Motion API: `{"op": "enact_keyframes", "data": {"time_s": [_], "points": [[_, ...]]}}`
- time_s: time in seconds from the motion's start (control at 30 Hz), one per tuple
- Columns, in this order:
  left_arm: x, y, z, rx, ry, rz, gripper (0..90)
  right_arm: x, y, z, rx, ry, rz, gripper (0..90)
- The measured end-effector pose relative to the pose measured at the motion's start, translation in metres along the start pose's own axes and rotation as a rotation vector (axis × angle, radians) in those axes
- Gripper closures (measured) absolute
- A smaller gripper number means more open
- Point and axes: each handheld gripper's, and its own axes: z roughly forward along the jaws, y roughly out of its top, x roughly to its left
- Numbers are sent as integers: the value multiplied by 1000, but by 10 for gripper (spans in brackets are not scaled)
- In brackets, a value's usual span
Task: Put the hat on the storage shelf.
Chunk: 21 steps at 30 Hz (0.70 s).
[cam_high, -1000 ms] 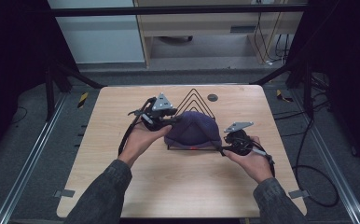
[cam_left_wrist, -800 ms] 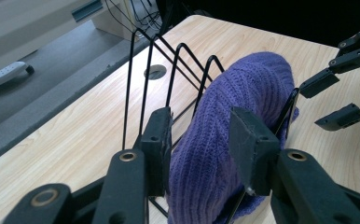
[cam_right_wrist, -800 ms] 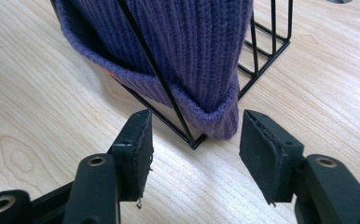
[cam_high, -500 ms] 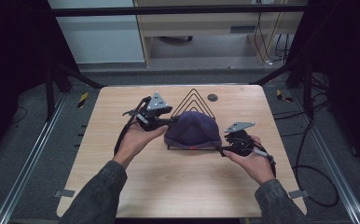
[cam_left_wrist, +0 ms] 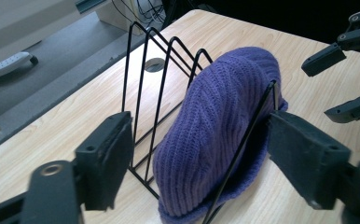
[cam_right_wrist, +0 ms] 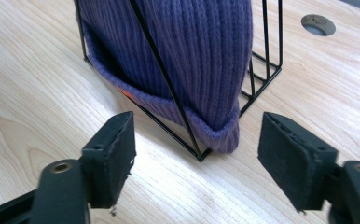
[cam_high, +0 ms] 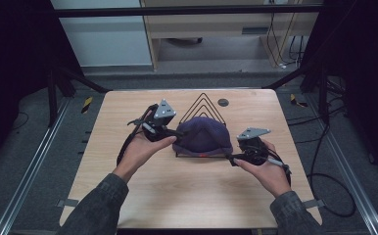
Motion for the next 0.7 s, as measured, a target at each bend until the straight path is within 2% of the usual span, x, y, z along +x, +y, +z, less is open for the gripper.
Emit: {"op": "enact_keyframes", "data": {"time_s": [0.07, 0.23, 0.47, 0.7], "points": [[-1, 1, -3, 4, -5, -1, 177, 2, 3, -2, -16, -5, -12, 224], [-4, 1, -9, 2, -18, -6, 141, 5, 7, -6, -34, -8, -4, 158], [-11, -3, -17, 0, -36, -11, 120, 12, 11, -15, -67, -15, -1, 122], [-21, -14, -30, 0, -63, -8, 80, 23, 14, -25, -108, -8, -29, 89]]}}
